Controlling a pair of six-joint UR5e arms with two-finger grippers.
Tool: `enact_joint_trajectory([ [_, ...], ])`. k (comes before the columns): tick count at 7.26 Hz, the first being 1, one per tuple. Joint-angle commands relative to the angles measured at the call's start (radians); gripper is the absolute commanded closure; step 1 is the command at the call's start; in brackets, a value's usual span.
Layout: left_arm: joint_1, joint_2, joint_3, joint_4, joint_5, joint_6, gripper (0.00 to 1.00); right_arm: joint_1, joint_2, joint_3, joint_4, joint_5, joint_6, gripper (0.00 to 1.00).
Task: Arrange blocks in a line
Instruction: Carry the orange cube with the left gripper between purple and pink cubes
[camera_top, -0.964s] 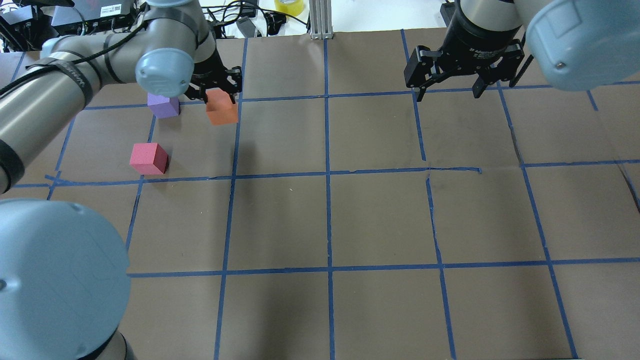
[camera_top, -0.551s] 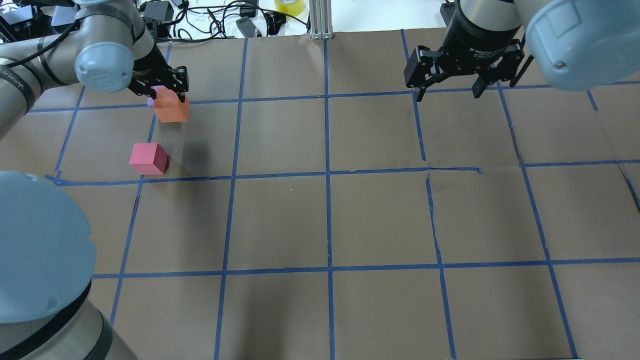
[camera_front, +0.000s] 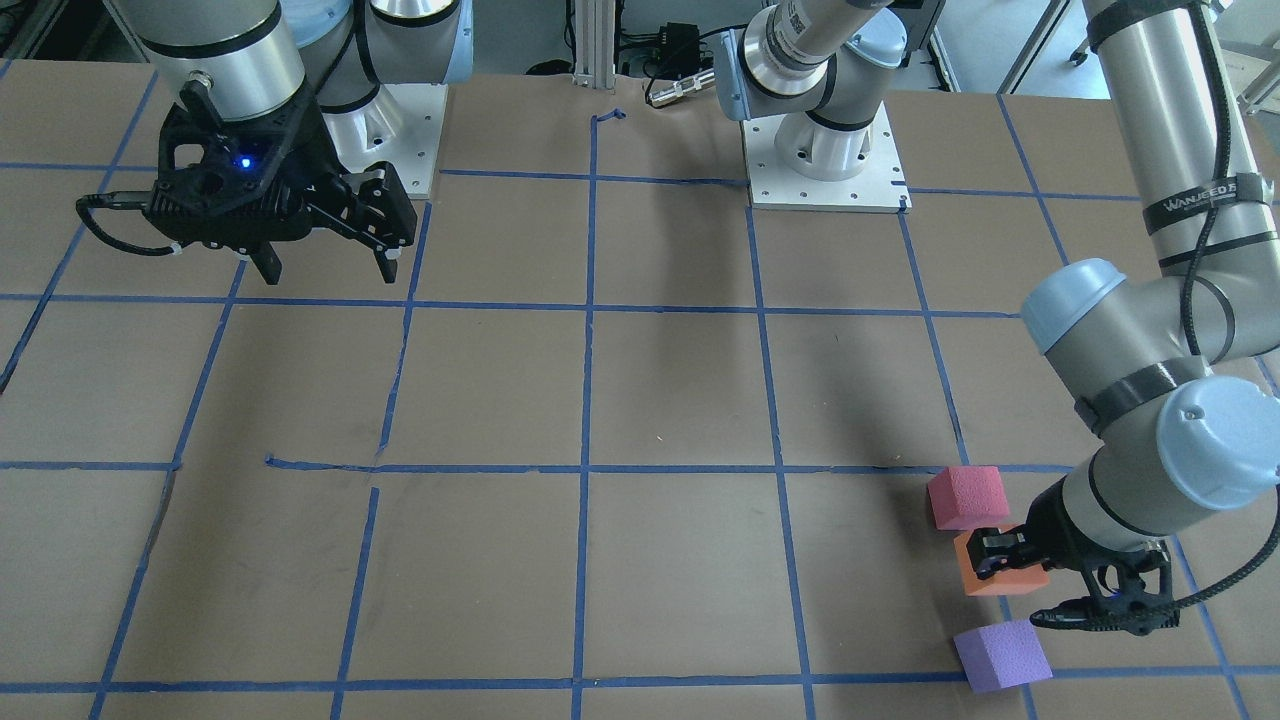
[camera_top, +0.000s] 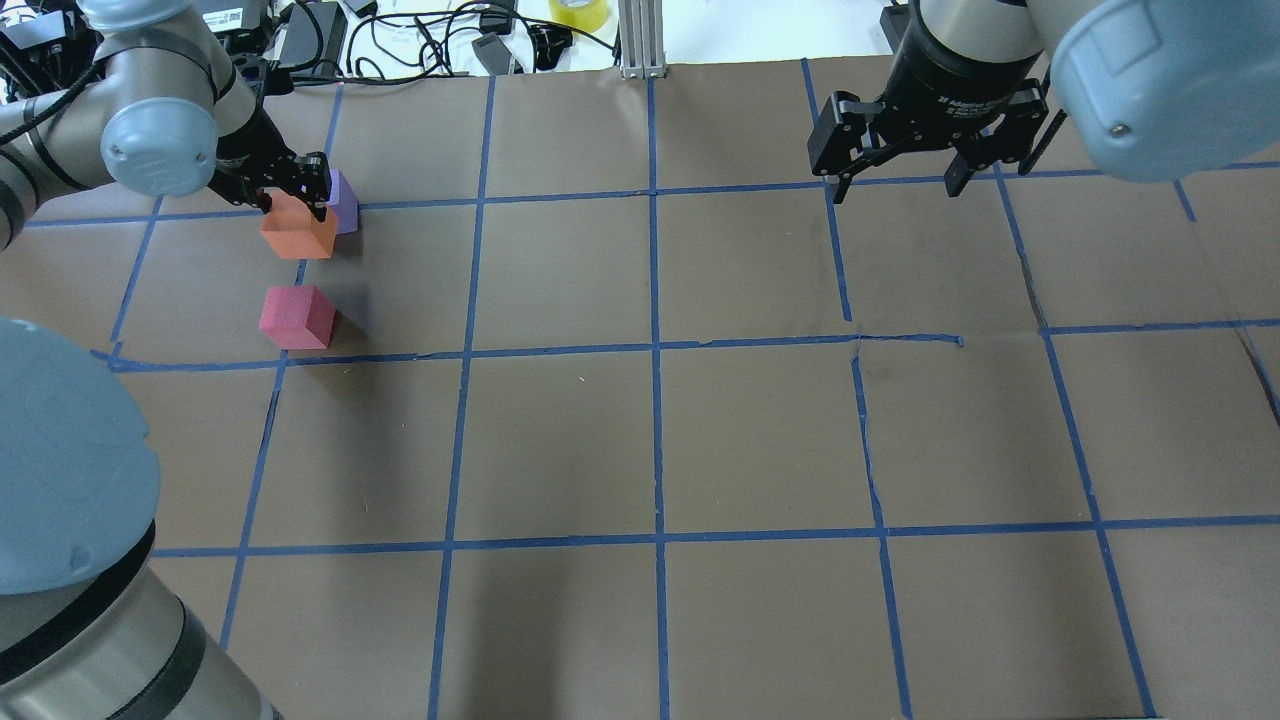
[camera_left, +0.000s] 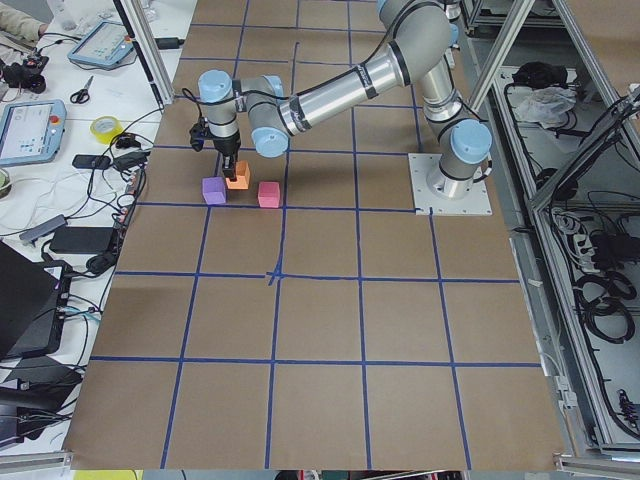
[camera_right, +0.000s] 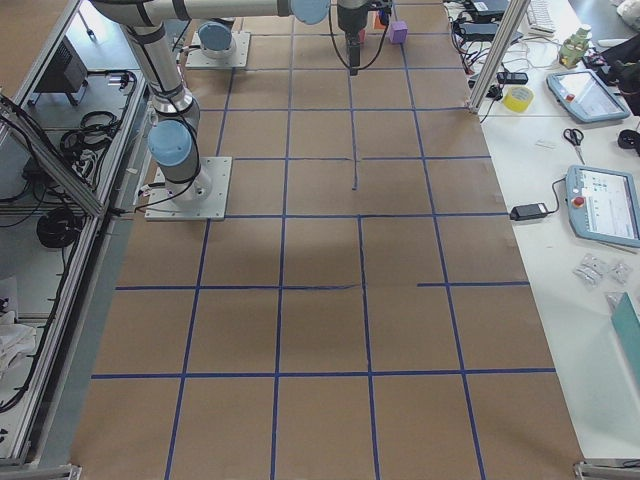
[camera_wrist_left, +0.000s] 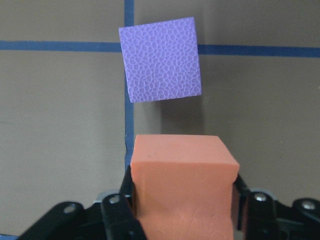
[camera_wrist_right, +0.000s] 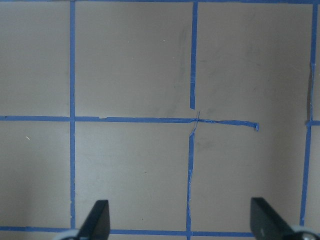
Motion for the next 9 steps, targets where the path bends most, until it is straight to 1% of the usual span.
enact_joint_trajectory([
  [1, 0.001, -0.010, -0.004, 0.002, 0.001, 0.006, 0.80, 0.000, 0.000, 0.001, 0.000, 0.000, 0.004, 0.00],
  [9, 0.015, -0.025, -0.025, 0.017, 0.003, 0.052, 0.82, 0.000, 0.000, 0.001, -0.002, 0.002, -0.001, 0.00],
])
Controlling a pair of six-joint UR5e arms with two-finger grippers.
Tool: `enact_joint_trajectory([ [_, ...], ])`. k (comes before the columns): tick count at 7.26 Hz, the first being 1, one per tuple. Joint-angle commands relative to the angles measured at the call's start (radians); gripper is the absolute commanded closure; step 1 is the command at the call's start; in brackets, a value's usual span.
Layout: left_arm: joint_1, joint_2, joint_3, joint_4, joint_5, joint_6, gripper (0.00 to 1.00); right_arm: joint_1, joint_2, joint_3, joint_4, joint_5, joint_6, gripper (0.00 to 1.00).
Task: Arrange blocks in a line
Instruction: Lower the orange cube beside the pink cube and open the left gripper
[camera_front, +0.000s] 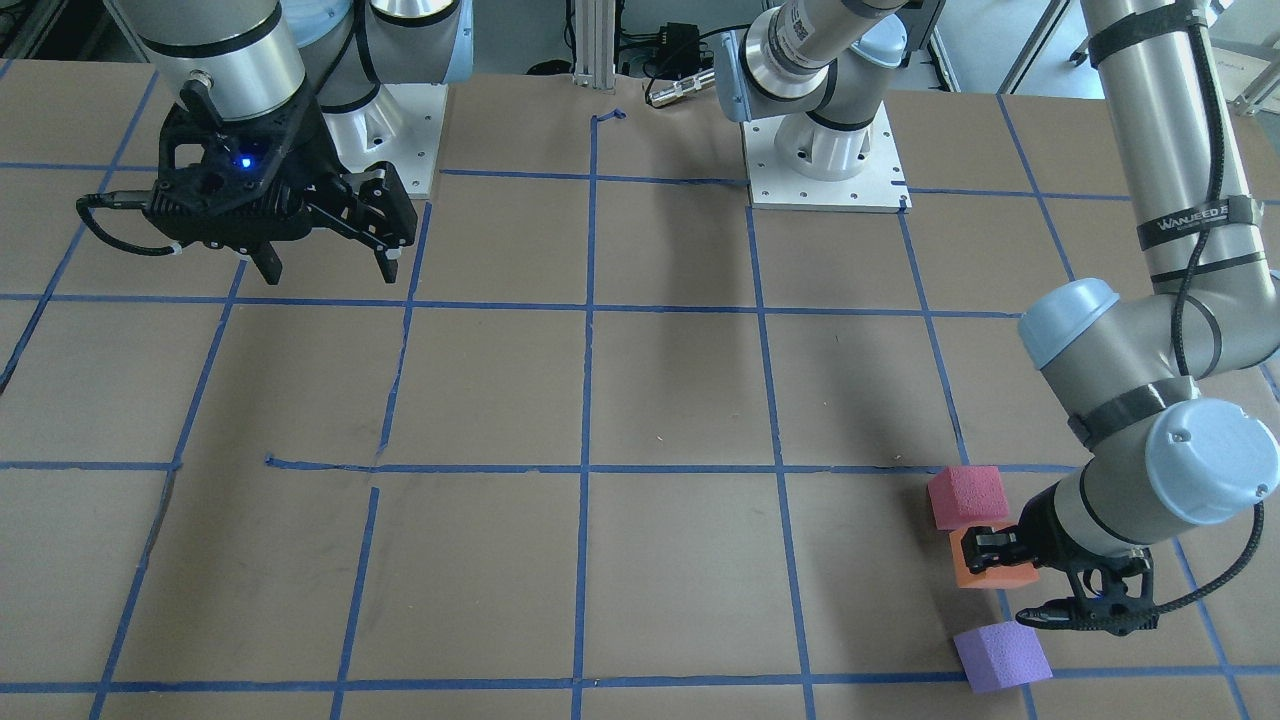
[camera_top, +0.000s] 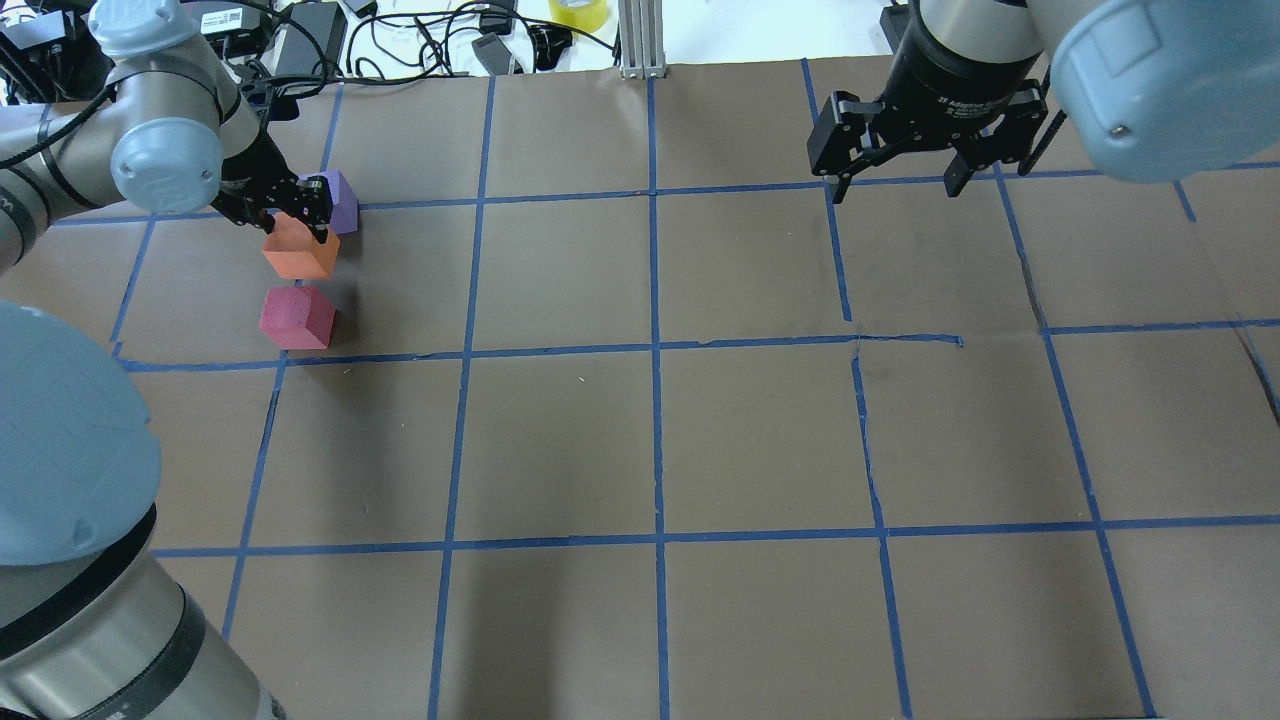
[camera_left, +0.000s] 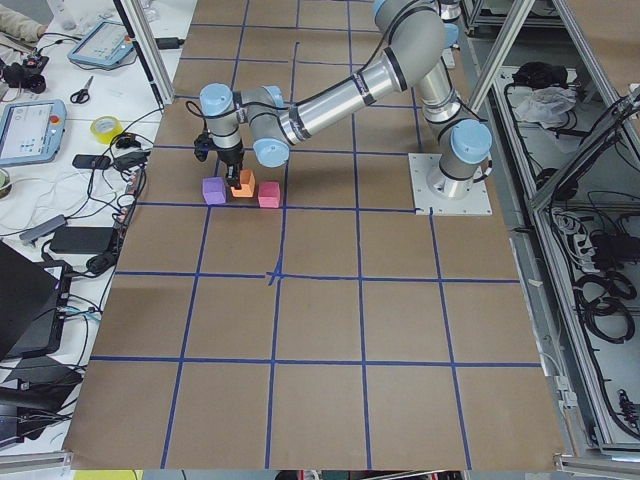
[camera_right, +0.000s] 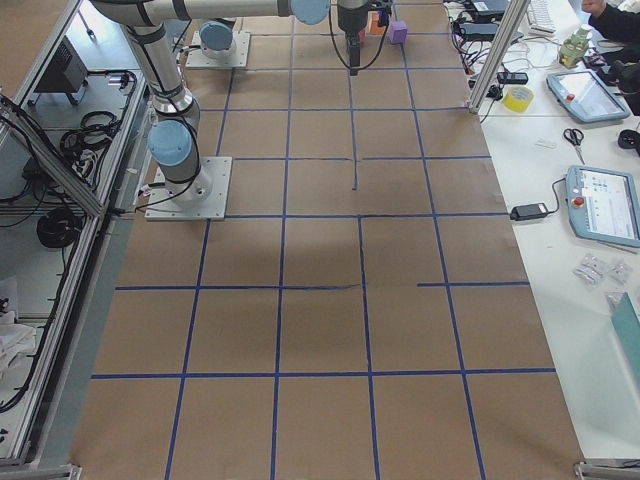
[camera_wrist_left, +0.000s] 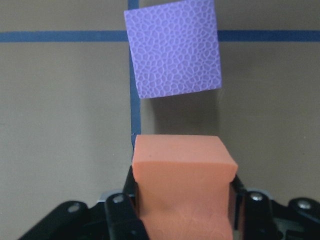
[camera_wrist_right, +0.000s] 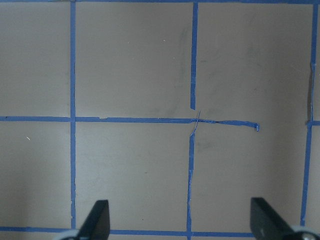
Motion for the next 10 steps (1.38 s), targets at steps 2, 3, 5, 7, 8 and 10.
enact_joint_trajectory([
  [2, 0.012, -0.003, -0.005, 0.009, -0.001, 0.015, 0.82, 0.000, 0.002, 0.000, 0.000, 0.000, -0.001, 0.00],
  [3, 0.016, -0.007, -0.007, 0.022, 0.000, 0.025, 0.82, -0.003, 0.005, 0.000, -0.001, 0.005, -0.002, 0.00],
  [5, 0.016, -0.017, -0.007, 0.025, -0.001, 0.025, 0.82, -0.006, 0.008, -0.001, -0.018, 0.005, -0.001, 0.00],
  [7, 0.016, -0.027, -0.008, 0.042, -0.001, 0.025, 0.82, -0.006, 0.006, -0.003, -0.018, 0.000, -0.004, 0.00],
  [8, 0.019, -0.032, -0.019, 0.042, 0.000, 0.025, 0.75, -0.005, 0.006, -0.003, -0.018, -0.001, 0.001, 0.00],
  [10, 0.019, -0.037, -0.025, 0.051, -0.001, 0.017, 0.75, -0.005, 0.006, -0.001, -0.018, -0.001, -0.003, 0.00],
])
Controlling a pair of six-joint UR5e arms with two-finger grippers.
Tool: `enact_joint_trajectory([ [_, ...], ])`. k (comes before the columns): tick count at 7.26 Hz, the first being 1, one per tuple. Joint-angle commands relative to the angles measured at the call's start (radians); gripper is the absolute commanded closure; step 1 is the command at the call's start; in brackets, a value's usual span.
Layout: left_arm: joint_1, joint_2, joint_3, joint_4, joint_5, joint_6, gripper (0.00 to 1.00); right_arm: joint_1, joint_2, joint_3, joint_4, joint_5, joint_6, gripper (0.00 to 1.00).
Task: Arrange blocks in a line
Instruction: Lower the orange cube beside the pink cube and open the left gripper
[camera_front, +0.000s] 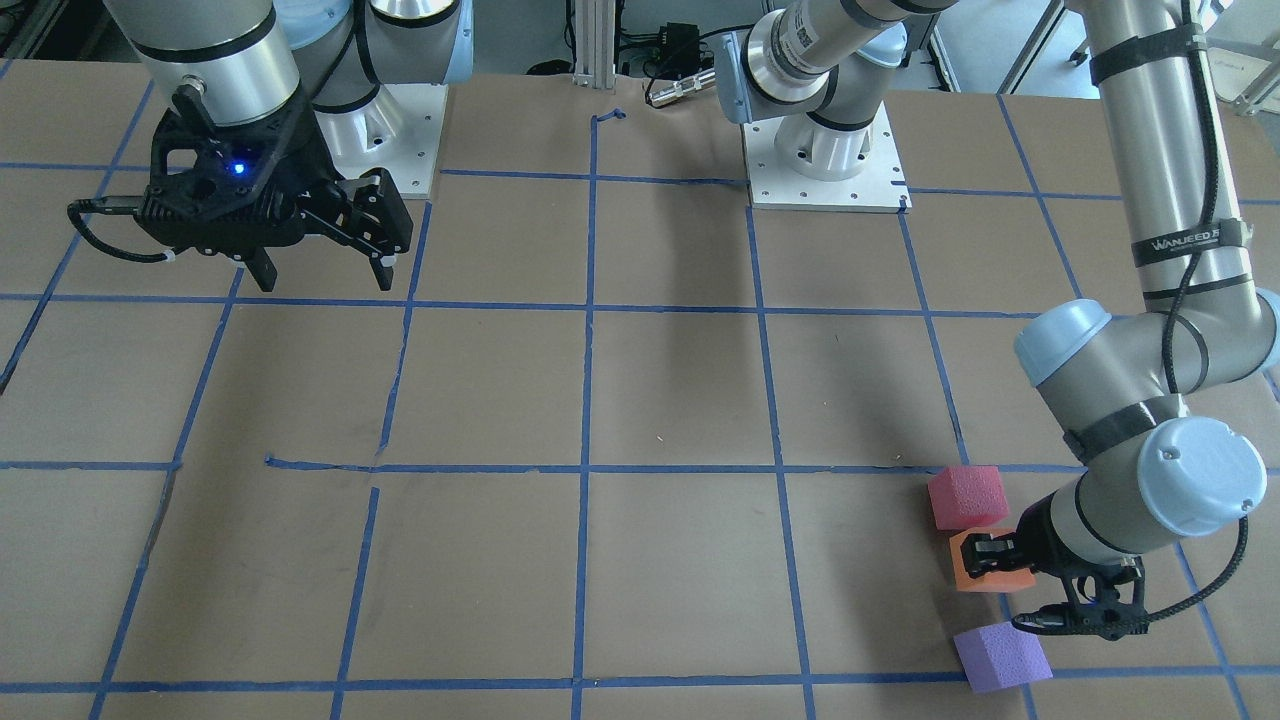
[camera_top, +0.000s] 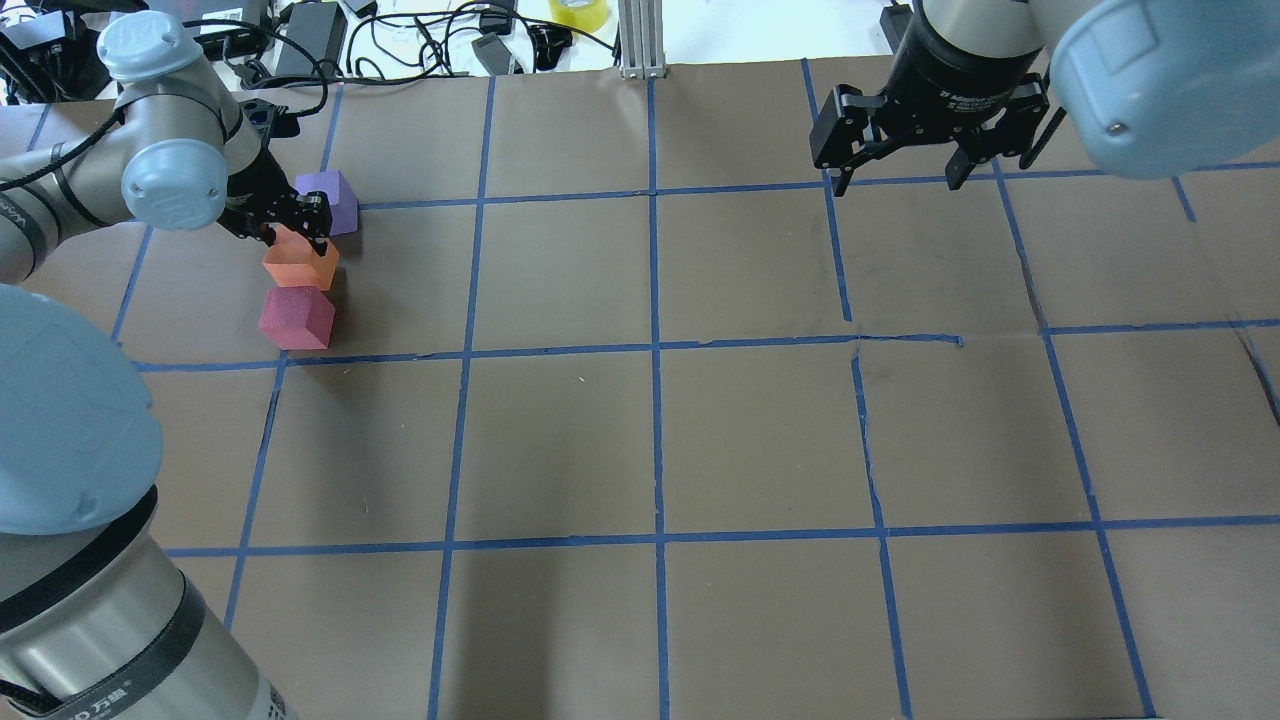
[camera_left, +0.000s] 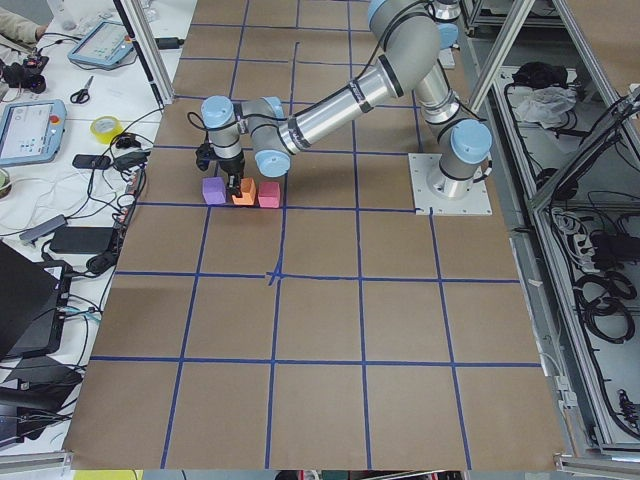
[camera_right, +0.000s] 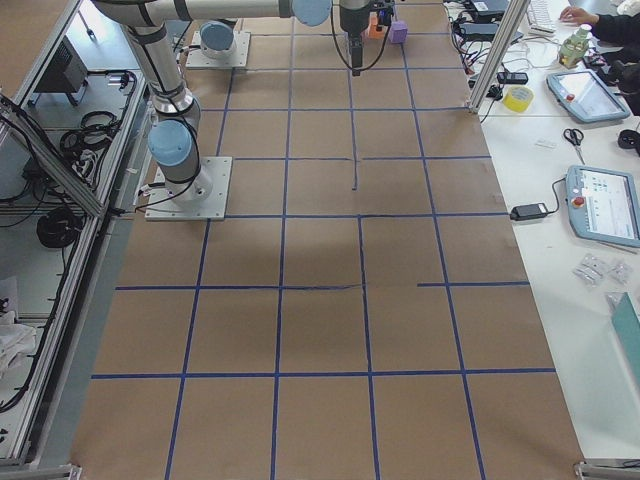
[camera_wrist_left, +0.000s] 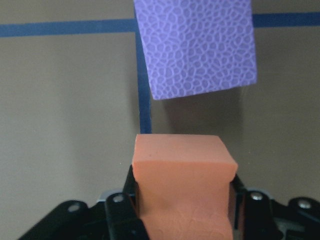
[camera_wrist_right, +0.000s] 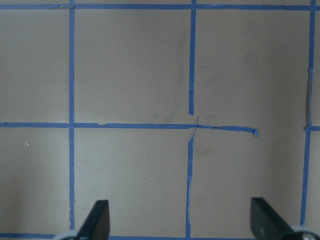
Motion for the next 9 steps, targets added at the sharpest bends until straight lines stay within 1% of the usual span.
enact_joint_trajectory([
  [1, 0.001, -0.005, -0.003, 0.006, -0.015, -0.005, 0.75, 0.000, 0.000, 0.001, 0.000, 0.000, -0.001, 0.00],
  [4, 0.001, -0.005, -0.017, 0.007, -0.018, -0.008, 0.75, 0.000, 0.000, 0.001, 0.000, 0.002, -0.001, 0.00],
  [5, 0.001, -0.005, -0.028, 0.035, -0.015, -0.015, 0.71, 0.000, 0.001, 0.001, -0.002, 0.006, -0.001, 0.00],
  [6, 0.001, -0.005, -0.028, 0.036, -0.015, -0.018, 0.51, 0.000, 0.001, 0.001, -0.002, 0.002, -0.001, 0.00],
  [7, 0.001, -0.005, -0.029, 0.035, -0.016, -0.043, 0.24, 0.000, 0.001, 0.001, -0.002, 0.002, -0.001, 0.00],
  [8, 0.001, -0.004, -0.035, 0.035, -0.016, -0.061, 0.19, 0.000, 0.001, 0.002, -0.002, 0.000, -0.001, 0.00],
  [9, 0.001, -0.001, -0.028, 0.035, -0.013, -0.058, 0.18, 0.000, 0.001, 0.001, -0.002, 0.000, -0.001, 0.00],
])
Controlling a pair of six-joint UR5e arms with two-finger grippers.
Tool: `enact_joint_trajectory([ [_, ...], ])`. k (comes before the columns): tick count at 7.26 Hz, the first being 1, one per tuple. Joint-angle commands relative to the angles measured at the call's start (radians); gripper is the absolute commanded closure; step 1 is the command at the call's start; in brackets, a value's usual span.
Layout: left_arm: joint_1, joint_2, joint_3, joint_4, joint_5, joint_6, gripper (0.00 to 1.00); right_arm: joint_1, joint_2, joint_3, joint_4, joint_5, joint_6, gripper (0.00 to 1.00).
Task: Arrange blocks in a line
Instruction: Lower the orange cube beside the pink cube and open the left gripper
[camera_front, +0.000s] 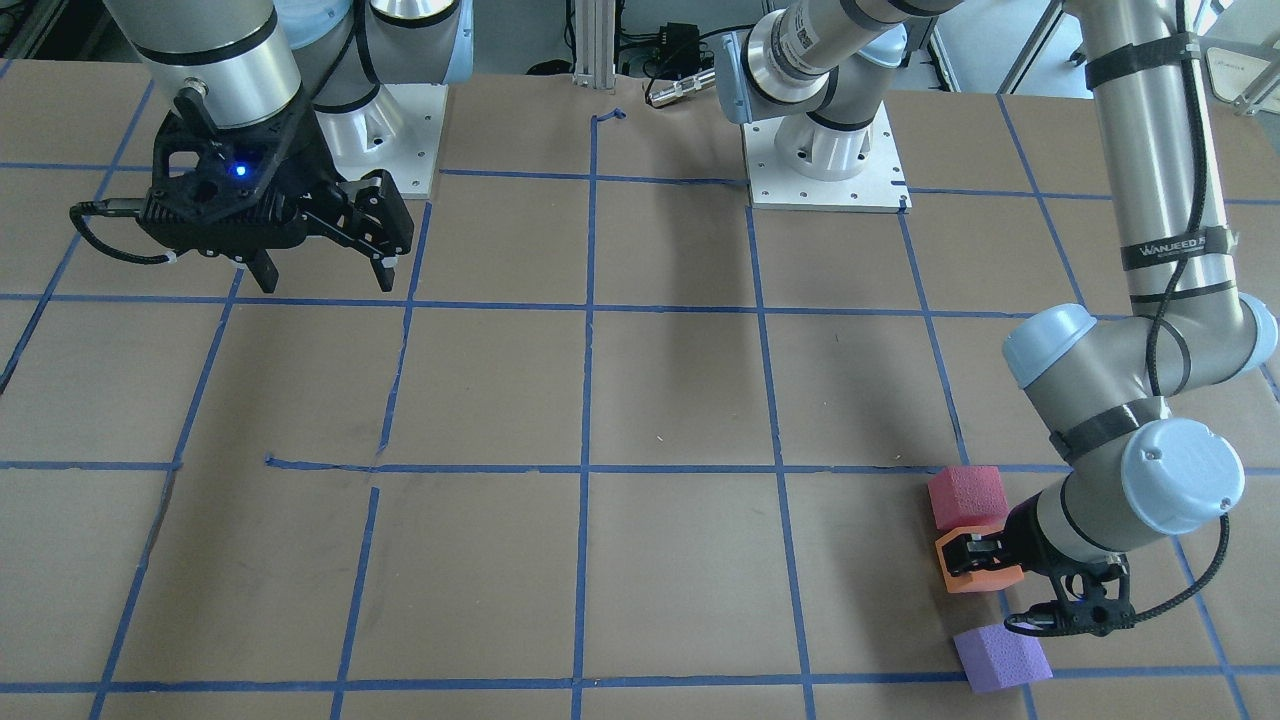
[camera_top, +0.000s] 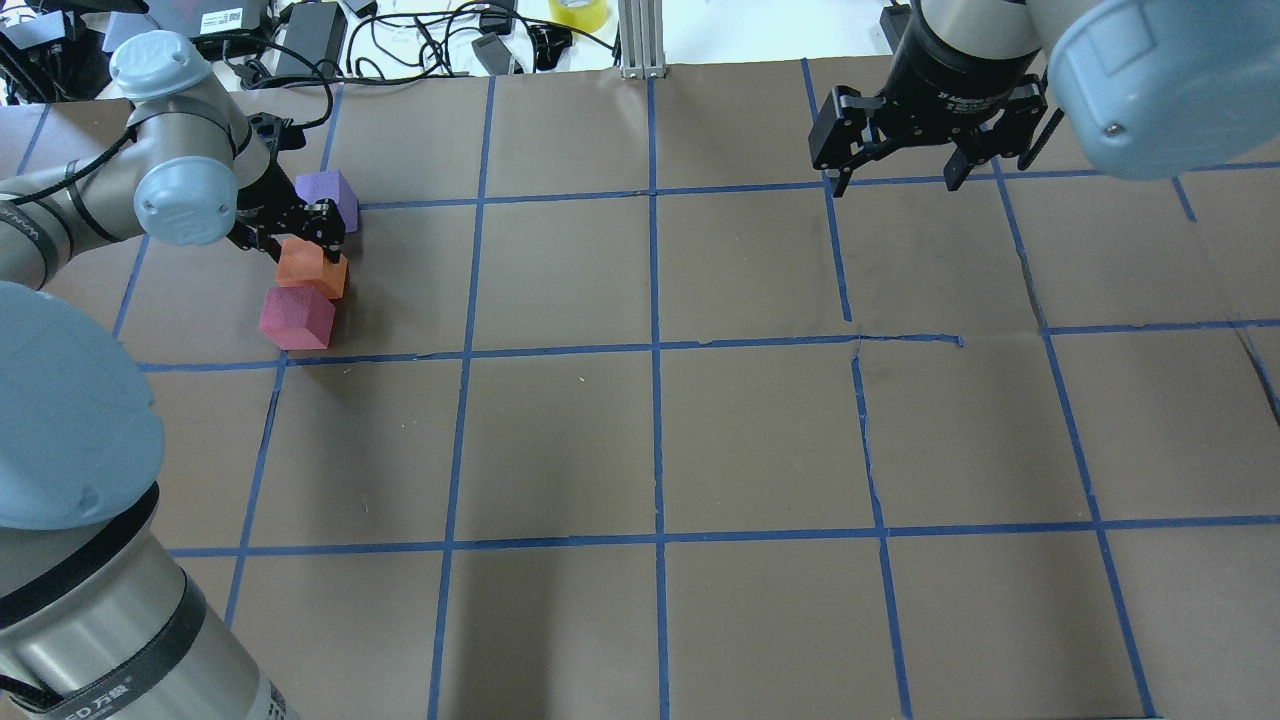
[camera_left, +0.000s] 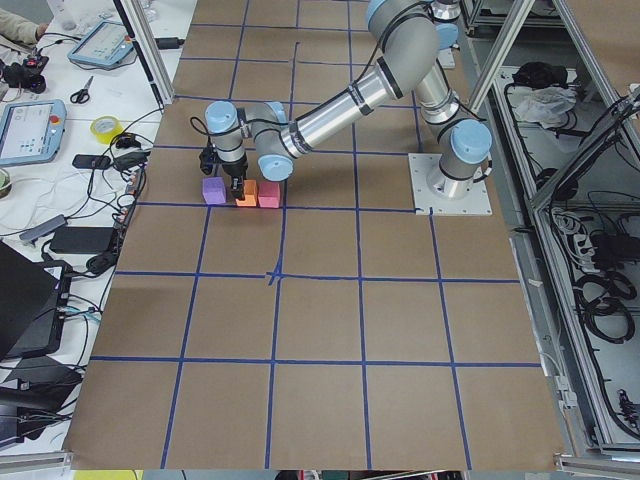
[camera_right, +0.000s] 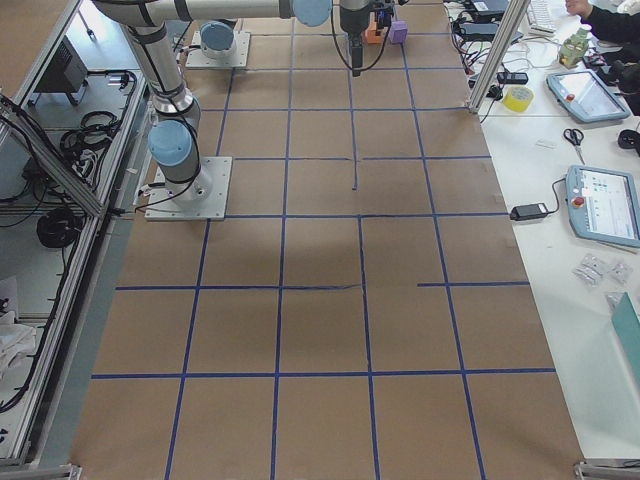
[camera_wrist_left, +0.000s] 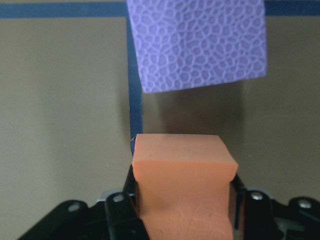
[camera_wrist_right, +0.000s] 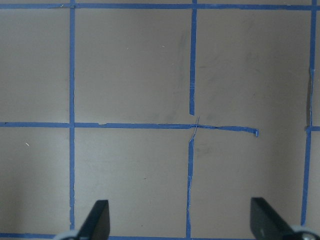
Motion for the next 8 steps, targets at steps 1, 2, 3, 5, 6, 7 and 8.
enact_joint_trajectory([
  [1, 0.000, 0.013, 0.008, -0.001, 0.010, -0.007, 0.16, 0.000, 0.000, -0.001, 0.000, -0.001, 0.000, 0.00],
  [2, 0.000, 0.020, 0.009, -0.003, 0.011, -0.001, 0.16, 0.000, 0.000, -0.001, 0.000, -0.001, 0.000, 0.00],
  [3, 0.000, 0.030, 0.014, -0.012, 0.014, -0.001, 0.16, 0.000, 0.000, 0.001, 0.000, -0.001, 0.000, 0.00],
  [5, -0.003, 0.079, 0.012, -0.027, 0.014, -0.003, 0.12, 0.000, 0.000, -0.001, 0.000, -0.001, 0.000, 0.00],
  [6, -0.020, 0.116, 0.014, -0.076, 0.019, -0.003, 0.09, 0.000, 0.000, -0.001, 0.000, -0.001, 0.000, 0.00],
  [7, -0.026, 0.163, 0.012, -0.139, 0.018, -0.009, 0.08, 0.000, 0.000, 0.001, 0.000, -0.001, 0.000, 0.00],
  [8, -0.044, 0.209, 0.012, -0.189, 0.018, -0.012, 0.05, 0.000, 0.000, 0.001, 0.000, -0.001, 0.002, 0.00],
])
